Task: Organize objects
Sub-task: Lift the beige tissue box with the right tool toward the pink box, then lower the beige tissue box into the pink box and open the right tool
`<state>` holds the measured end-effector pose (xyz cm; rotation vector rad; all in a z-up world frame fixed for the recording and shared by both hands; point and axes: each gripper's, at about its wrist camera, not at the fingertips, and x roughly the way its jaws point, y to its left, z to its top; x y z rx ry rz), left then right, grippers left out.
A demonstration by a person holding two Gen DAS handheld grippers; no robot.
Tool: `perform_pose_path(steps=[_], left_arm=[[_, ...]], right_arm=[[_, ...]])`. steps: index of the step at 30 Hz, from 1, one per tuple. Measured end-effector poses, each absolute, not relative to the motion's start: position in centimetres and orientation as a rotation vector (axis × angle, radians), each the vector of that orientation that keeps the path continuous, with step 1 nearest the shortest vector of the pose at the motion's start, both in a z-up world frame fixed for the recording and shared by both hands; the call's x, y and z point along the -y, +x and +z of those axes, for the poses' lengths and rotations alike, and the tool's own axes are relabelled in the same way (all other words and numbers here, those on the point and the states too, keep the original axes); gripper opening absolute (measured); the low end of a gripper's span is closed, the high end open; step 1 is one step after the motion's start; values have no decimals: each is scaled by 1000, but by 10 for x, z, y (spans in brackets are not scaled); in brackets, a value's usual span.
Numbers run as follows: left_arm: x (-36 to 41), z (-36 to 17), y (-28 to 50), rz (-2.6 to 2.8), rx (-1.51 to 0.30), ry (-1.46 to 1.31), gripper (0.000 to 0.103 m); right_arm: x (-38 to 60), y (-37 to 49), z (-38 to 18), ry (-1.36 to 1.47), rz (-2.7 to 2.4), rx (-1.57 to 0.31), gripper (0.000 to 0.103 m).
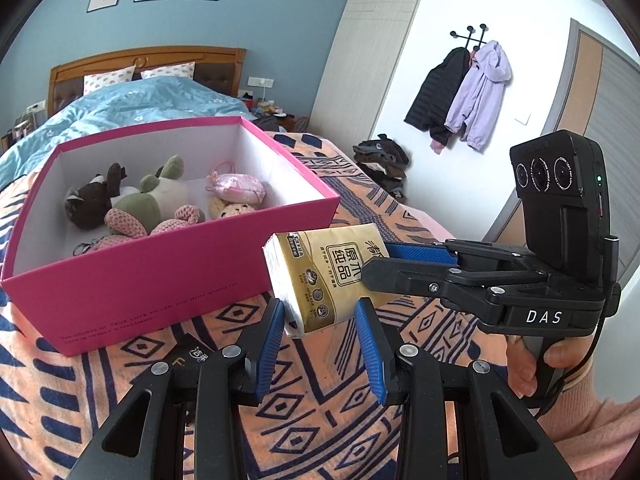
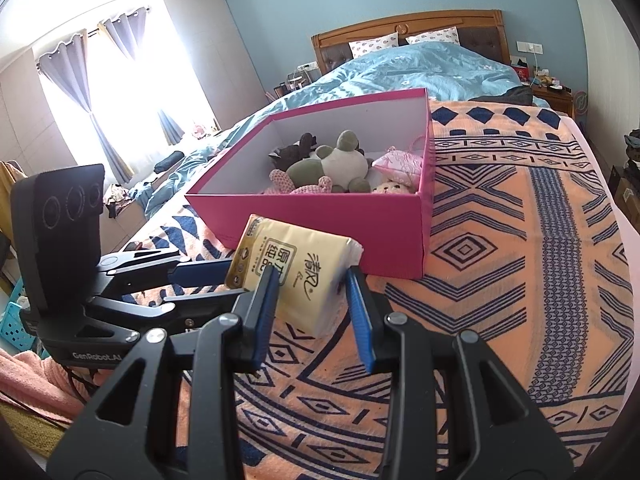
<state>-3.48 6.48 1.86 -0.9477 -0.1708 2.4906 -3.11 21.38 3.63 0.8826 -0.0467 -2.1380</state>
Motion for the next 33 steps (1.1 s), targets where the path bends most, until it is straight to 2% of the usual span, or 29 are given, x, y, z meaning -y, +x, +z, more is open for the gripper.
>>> perform_pose_path(steps=[33], left_arm=[[-60,39,-46,2526,158,-884,36]], right_arm=[[-211,-42,58,811,-2148,32,38]])
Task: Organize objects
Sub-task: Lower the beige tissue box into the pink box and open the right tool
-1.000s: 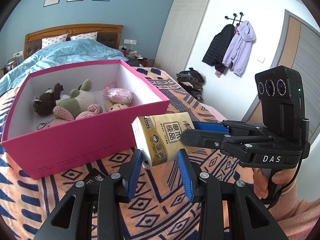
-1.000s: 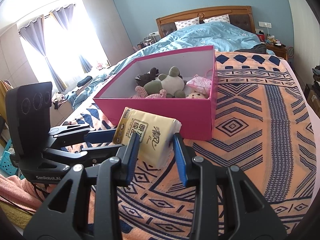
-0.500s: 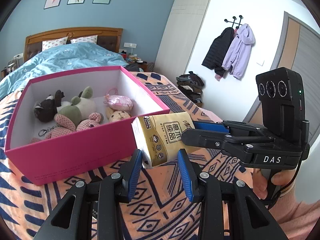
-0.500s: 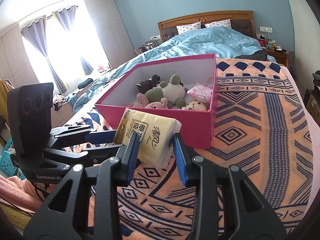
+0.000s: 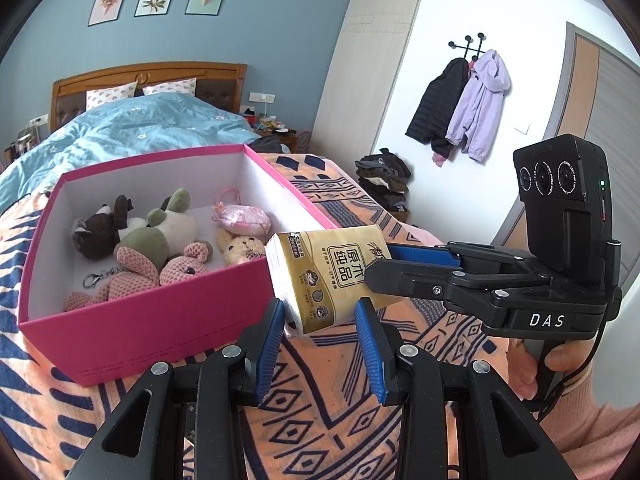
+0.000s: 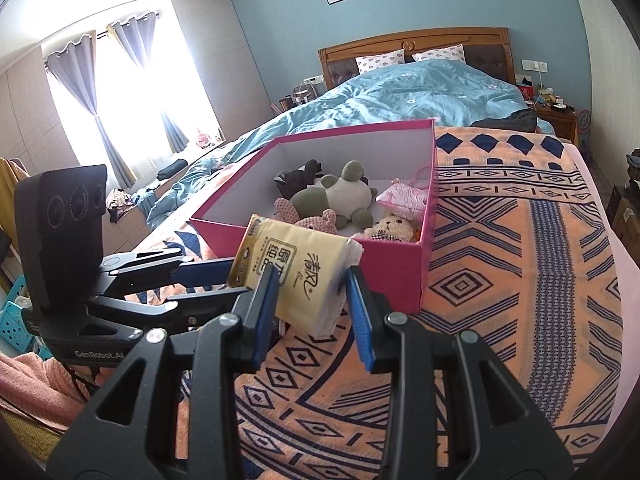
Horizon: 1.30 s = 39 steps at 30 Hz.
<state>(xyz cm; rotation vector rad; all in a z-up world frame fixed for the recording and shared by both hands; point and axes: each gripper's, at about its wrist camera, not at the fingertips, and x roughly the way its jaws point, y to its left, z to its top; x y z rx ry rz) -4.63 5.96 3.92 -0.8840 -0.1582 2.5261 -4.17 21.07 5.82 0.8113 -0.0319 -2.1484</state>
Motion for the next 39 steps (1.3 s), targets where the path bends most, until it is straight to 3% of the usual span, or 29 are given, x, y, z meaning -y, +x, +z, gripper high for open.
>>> perform_pose_path(steps=[39], left_arm=[[-55,55,-92,2578,94,-880,36]], right_arm=[[-197,-89,76,788,-2150,15,38]])
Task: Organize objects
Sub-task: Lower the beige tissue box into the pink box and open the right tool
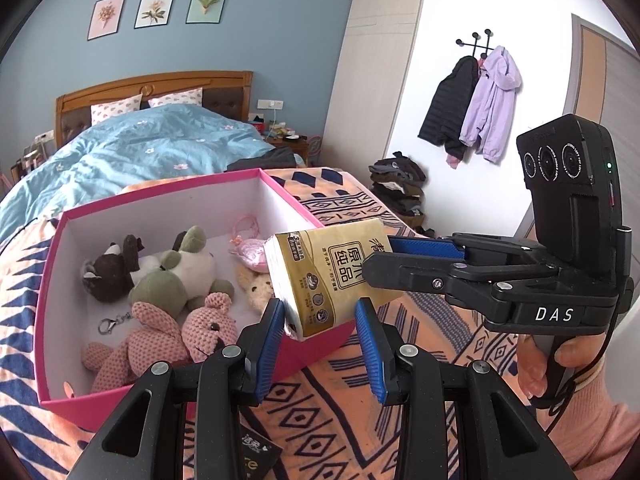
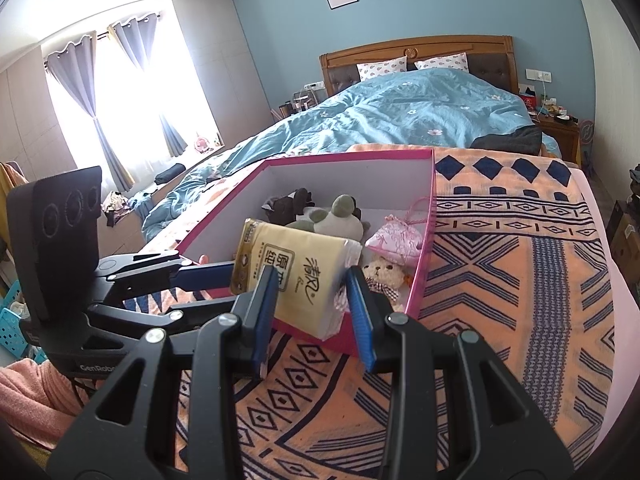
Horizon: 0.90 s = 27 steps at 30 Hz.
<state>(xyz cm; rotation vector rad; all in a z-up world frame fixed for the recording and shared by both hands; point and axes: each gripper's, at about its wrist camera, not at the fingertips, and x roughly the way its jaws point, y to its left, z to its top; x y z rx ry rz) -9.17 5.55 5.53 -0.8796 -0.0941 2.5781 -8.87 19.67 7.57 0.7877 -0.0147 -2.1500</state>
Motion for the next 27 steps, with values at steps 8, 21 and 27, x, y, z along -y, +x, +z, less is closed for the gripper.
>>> perform_pose_path(steps=[8,21,27], left_arm=[[-55,54,-103,2582,94,-903,36],[-55,45,-123,2577,109,-973,36],[-56,39,-131,2576,110,-1013,36]], right_arm=[[-191,-101,72,814,-2154,-3,38],[-180,-121,65,873,-2160,-53,38],[-176,-130,58,908,-2161,-71,38]])
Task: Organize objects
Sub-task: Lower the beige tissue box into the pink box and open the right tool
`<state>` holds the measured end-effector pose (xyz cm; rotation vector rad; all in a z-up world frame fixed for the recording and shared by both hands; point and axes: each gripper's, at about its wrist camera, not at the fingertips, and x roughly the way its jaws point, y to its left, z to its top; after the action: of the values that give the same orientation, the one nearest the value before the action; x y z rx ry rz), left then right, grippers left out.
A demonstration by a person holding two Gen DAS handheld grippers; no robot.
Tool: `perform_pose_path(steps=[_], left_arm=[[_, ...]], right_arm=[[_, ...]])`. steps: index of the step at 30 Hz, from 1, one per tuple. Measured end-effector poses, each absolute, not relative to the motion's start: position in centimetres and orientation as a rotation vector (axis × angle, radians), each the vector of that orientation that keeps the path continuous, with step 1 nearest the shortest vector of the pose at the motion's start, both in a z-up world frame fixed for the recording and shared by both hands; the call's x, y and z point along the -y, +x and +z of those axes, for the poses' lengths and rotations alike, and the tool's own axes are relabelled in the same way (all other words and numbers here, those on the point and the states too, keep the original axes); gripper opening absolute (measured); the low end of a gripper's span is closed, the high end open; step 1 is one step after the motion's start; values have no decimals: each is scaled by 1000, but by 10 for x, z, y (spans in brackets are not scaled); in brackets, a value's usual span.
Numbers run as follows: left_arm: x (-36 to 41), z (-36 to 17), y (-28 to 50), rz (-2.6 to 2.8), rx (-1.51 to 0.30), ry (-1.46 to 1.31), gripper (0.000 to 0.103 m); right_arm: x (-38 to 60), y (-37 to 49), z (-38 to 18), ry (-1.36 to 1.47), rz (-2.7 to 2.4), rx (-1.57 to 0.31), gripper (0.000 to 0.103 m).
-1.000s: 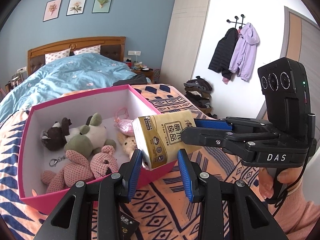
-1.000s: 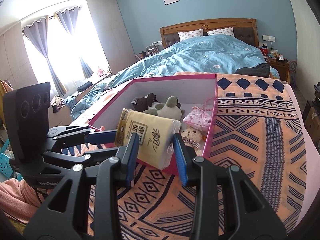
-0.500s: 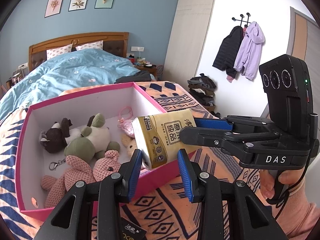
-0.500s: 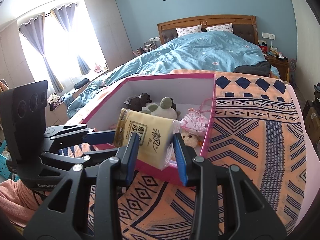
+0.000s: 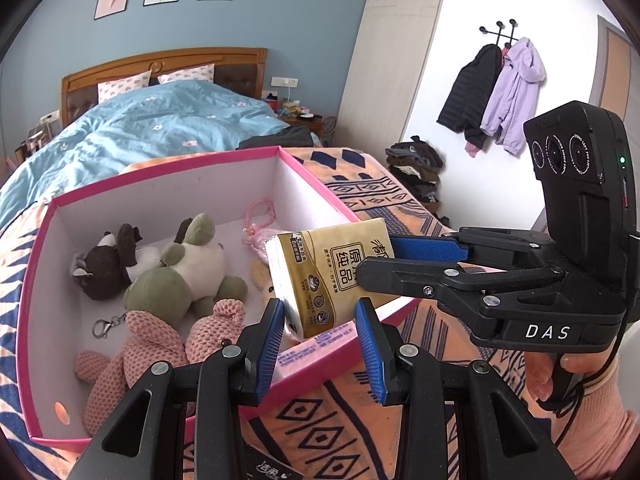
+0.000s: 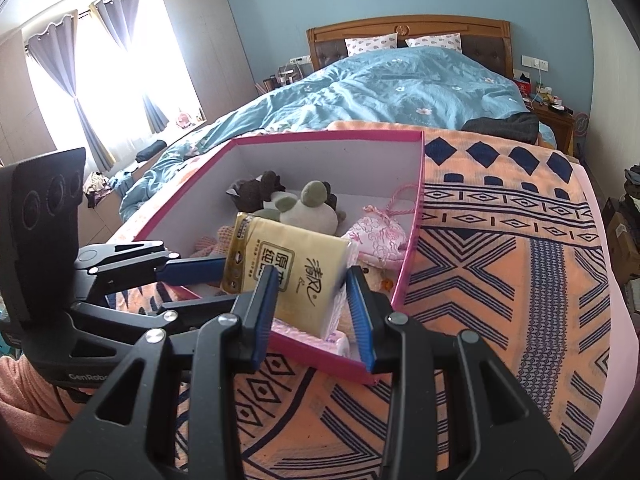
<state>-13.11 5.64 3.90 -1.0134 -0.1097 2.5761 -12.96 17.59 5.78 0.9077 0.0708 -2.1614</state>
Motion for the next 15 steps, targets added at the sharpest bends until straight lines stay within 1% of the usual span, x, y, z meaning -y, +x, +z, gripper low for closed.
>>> perform_pose_path(steps=[15], left_arm=[[-57,28,-143,2559,117,-1076,36]], right_arm=[[-168,-140,49,947,-2218,-126,38]])
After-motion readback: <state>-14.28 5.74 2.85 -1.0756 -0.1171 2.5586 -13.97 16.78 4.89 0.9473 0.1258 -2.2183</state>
